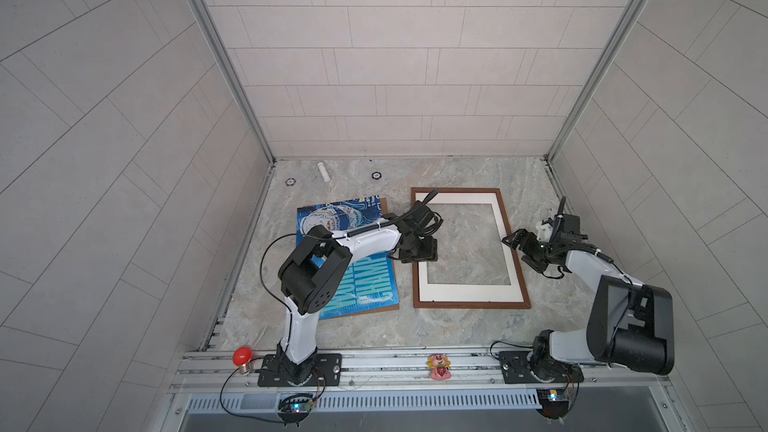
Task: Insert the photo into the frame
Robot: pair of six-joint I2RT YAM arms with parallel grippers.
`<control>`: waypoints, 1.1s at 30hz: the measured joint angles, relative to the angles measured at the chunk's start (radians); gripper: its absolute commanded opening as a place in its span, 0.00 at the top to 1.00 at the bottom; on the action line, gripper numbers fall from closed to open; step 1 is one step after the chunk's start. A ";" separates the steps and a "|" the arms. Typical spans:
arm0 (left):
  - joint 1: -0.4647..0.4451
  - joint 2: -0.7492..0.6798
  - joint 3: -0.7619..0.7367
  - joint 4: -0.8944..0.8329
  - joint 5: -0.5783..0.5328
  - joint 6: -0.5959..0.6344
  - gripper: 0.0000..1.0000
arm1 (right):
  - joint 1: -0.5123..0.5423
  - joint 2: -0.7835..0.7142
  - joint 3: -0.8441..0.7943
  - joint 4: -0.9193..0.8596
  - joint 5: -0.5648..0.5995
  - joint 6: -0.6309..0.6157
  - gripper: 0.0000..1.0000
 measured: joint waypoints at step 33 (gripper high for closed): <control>0.331 -0.609 -0.446 -0.264 -0.134 0.082 0.71 | 1.081 -0.033 0.230 -0.006 0.144 0.202 0.34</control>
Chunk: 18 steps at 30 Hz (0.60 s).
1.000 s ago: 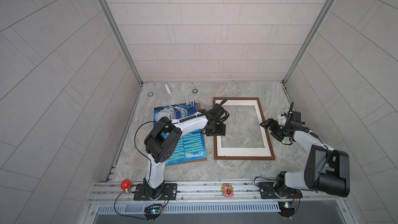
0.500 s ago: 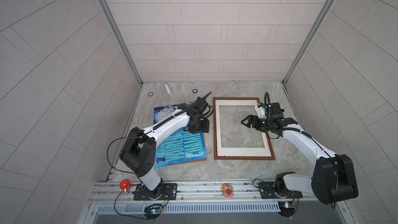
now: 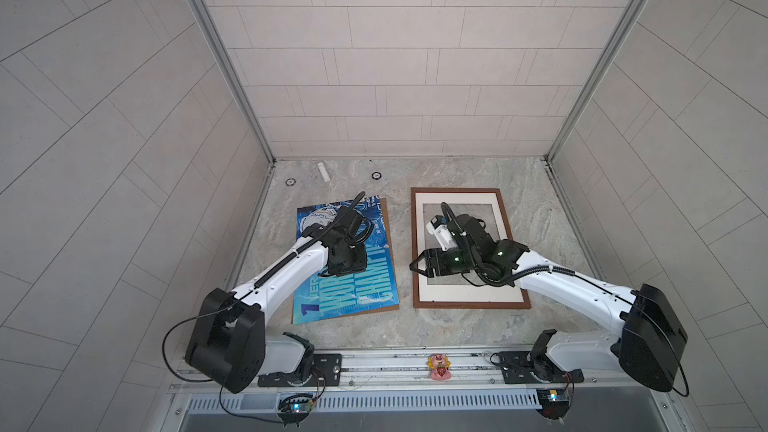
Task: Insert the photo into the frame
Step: 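Move both grippers to the blue poster's edge nearest the frame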
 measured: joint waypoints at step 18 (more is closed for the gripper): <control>-0.004 -0.141 -0.209 0.043 -0.040 -0.097 0.78 | 0.186 0.303 0.010 0.208 0.060 0.121 0.28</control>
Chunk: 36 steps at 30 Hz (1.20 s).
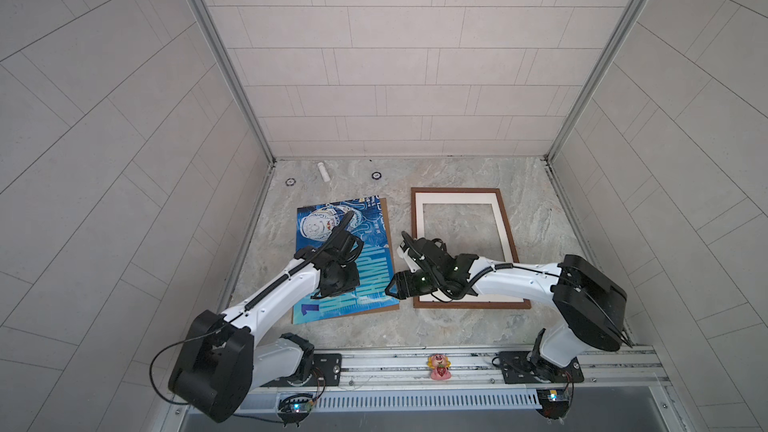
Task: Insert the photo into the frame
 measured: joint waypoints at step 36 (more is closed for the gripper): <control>-0.085 0.093 -0.135 0.295 0.039 -0.116 0.83 | 0.003 0.109 -0.057 0.216 -0.072 0.177 0.28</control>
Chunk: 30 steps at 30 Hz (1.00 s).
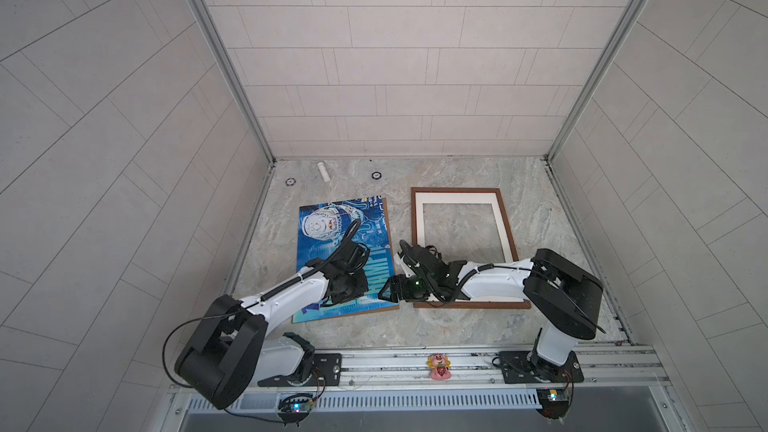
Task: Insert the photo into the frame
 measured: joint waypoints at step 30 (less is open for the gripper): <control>-0.011 0.019 -0.051 0.202 0.077 -0.038 0.82 | -0.008 0.012 -0.107 0.327 -0.010 0.098 0.36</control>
